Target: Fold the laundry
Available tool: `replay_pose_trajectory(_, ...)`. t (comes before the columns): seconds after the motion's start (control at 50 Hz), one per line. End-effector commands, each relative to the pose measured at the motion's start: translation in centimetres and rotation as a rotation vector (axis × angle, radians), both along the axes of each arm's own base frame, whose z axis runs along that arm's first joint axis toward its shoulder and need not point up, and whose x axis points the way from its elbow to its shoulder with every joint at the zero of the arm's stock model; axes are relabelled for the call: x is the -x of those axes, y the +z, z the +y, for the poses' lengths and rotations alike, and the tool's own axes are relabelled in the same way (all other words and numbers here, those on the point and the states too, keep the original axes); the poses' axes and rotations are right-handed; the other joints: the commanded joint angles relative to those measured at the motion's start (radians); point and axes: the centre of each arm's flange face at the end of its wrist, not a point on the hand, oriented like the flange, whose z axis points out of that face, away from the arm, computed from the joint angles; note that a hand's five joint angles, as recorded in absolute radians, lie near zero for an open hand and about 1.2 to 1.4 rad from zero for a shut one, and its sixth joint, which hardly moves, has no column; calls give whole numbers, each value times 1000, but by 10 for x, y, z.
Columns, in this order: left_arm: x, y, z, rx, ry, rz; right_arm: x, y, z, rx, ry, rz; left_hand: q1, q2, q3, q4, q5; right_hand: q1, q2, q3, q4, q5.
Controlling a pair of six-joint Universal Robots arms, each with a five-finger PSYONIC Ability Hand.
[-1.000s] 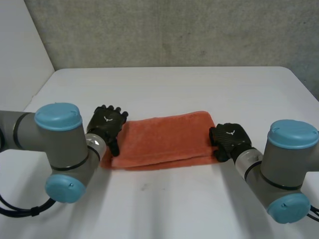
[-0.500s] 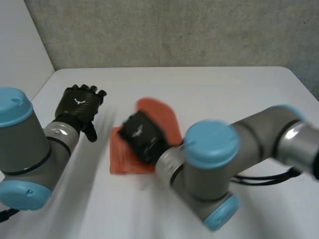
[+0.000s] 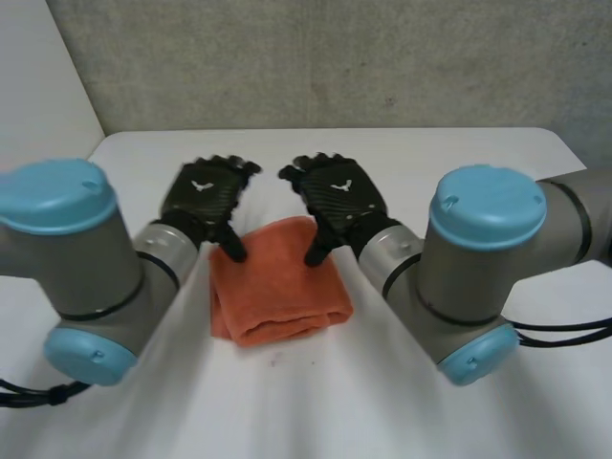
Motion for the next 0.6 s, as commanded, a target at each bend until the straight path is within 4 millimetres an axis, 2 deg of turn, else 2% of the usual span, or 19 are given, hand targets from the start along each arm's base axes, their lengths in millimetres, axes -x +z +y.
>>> replay_pose_trajectory(0.02, 2, -34, 13, -201, 36, 4, -1, -38, -12, -197, -5, 72, 39, 35, 23, 30, 14, -28, -40, -35, -55, -62)
replay_pose_trajectory(0.06, -4, -46, 14, -244, 89, -35, -1, -51, -14, -251, -8, 115, 28, 23, 11, 19, 3, -28, -40, -35, -55, -62)
replay_pose_trajectory(0.12, -9, -54, 15, -270, 119, -63, -2, -59, -16, -278, -12, 142, 19, 14, 2, 10, -6, -28, -40, -35, -55, -62)
replay_pose_trajectory(0.14, -13, -61, 17, -292, 144, -90, -3, -69, -19, -314, -17, 170, 1, -3, -15, -8, -24, -28, -40, -35, -55, -62)
replay_pose_trajectory(0.18, -15, -67, 19, -305, 148, -106, -3, -73, -22, -331, -20, 183, 1, -3, -15, -8, -24, -28, -40, -35, -55, -62)
replay_pose_trajectory(0.28, -19, -75, 19, -328, 157, -124, -6, -69, -26, -332, -18, 185, -8, -12, -24, -17, -32, -28, -40, -35, -55, -62)
replay_pose_trajectory(0.4, -18, -73, 18, -317, 149, -133, -9, -55, -29, -300, -17, 160, -8, -12, -24, -17, -33, -28, -40, -35, -55, -62)
replay_pose_trajectory(0.46, -17, -63, 15, -284, 140, -135, -8, -46, -29, -283, -18, 147, -17, -21, -33, -25, -41, -28, -40, -35, -55, -62)
replay_pose_trajectory(0.48, -17, -58, 14, -269, 140, -132, -8, -34, -29, -263, -20, 131, -17, -21, -33, -25, -41, -28, -40, -35, -55, -62)
replay_pose_trajectory(0.52, -17, -26, 6, -186, 145, -90, -3, -4, -28, -213, -31, 86, -19, -24, -36, -28, -44, -28, -40, -35, -55, -62)
replay_pose_trajectory(0.54, -18, -18, 4, -167, 147, -78, 4, 12, -32, -184, -53, 61, -20, -24, -36, -28, -44, -28, -40, -35, -55, -62)
replay_pose_trajectory(0.56, -19, -9, 2, -147, 150, -63, 10, 21, -35, -169, -74, 49, -20, -24, -36, -28, -44, -28, -40, -35, -55, -62)
replay_pose_trajectory(0.58, -24, 9, -3, -110, 162, -39, 10, 21, -35, -169, -74, 49, -20, -24, -36, -28, -44, -28, -40, -35, -55, -62)
replay_pose_trajectory(0.6, -24, 9, -3, -110, 162, -38, 16, 30, -38, -153, -99, 36, -20, -24, -36, -28, -44, -28, -40, -35, -55, -62)
